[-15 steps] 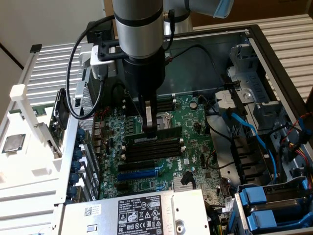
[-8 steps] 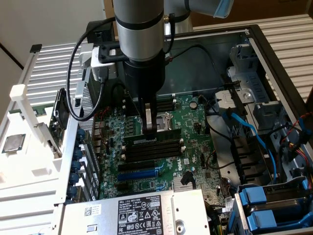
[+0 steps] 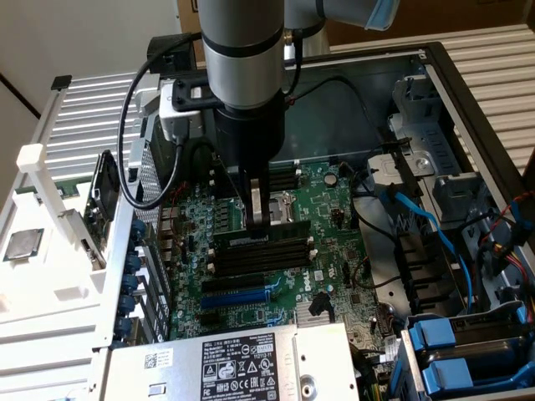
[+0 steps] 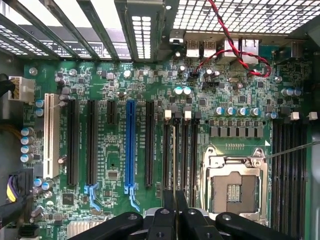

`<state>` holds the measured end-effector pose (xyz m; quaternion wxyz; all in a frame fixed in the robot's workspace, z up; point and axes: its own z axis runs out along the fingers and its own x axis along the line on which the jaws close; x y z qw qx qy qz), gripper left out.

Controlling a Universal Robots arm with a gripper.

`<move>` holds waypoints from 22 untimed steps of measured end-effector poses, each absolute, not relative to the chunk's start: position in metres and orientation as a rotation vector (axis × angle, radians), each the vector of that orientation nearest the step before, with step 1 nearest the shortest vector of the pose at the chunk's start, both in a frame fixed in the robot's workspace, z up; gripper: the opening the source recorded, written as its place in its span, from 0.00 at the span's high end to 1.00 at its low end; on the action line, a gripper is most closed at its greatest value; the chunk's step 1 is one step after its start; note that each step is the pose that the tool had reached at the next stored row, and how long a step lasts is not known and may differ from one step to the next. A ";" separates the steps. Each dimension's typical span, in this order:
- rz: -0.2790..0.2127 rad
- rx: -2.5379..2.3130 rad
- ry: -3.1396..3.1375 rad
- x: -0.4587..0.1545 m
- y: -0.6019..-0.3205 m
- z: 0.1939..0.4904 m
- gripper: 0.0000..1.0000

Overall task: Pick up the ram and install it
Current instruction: 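Insert the ram into the slot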

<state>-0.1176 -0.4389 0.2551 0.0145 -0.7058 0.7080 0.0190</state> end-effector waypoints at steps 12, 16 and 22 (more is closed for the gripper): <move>0.060 -2.197 2.204 -0.118 -0.441 0.248 0.88; 0.060 -2.198 2.204 -0.117 -0.443 0.245 0.88; 0.060 -2.197 2.204 -0.118 -0.445 0.242 0.88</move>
